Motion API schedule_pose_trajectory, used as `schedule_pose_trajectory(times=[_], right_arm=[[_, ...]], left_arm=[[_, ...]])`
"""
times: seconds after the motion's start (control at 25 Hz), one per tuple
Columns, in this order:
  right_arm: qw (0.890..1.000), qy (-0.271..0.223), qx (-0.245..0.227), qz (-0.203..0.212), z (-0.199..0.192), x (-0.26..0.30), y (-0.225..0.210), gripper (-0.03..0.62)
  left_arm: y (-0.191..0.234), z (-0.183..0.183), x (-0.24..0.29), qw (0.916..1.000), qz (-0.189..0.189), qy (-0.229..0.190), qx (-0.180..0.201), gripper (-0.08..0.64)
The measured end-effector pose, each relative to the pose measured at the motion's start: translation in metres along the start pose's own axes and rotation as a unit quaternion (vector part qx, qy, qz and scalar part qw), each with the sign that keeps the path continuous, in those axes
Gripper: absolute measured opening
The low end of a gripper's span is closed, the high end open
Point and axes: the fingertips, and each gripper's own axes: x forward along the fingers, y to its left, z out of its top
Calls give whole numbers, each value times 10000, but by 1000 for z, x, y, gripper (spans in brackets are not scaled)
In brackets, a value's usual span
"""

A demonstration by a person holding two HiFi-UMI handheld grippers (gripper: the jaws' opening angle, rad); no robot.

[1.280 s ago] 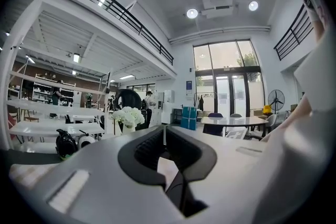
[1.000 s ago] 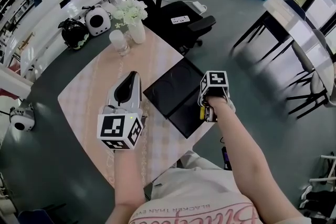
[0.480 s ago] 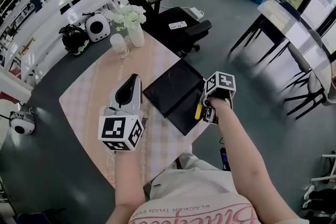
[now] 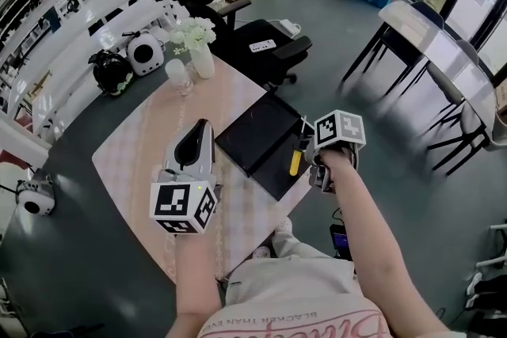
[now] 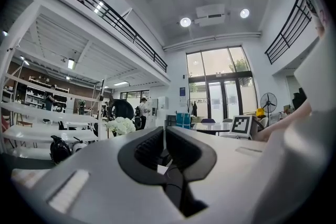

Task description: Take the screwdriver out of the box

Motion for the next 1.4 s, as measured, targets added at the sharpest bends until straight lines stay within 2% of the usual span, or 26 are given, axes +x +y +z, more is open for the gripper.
schedule_pose_trajectory(times=[0.24, 0.4, 0.68, 0.8, 0.88, 1.04, 1.2, 1.4], right_arm=[[9947, -668, -699, 346, 5, -25, 25, 81], [9813, -1237, -1415, 414, 7, -43, 43, 81], [9402, -2057, -2689, 369, -1, -78, 77, 81], [9190, -2259, -3225, 199, -3, -91, 90, 81], [9050, -2425, -3487, 224, -5, -99, 98, 81], [8794, -2881, -3778, 322, -6, -119, 107, 81], [8621, -3226, -3892, 357, -6, -144, 106, 81], [8257, -3679, -4266, 291, -3, -183, 114, 80]], left_arm=[[-4, 5, -13, 9999, -128, -63, -39, 11], [-8, 11, -17, 9994, -301, -136, -55, 11], [-17, 21, -32, 9984, -509, -230, -69, 11], [-18, 28, -39, 9983, -492, -316, -53, 11], [-18, 32, -42, 9983, -451, -354, -40, 11], [-23, 40, -49, 9984, -358, -447, 5, 11], [-34, 53, -55, 9981, -270, -549, 82, 11], [-53, 73, -57, 9970, -228, -692, 278, 11]])
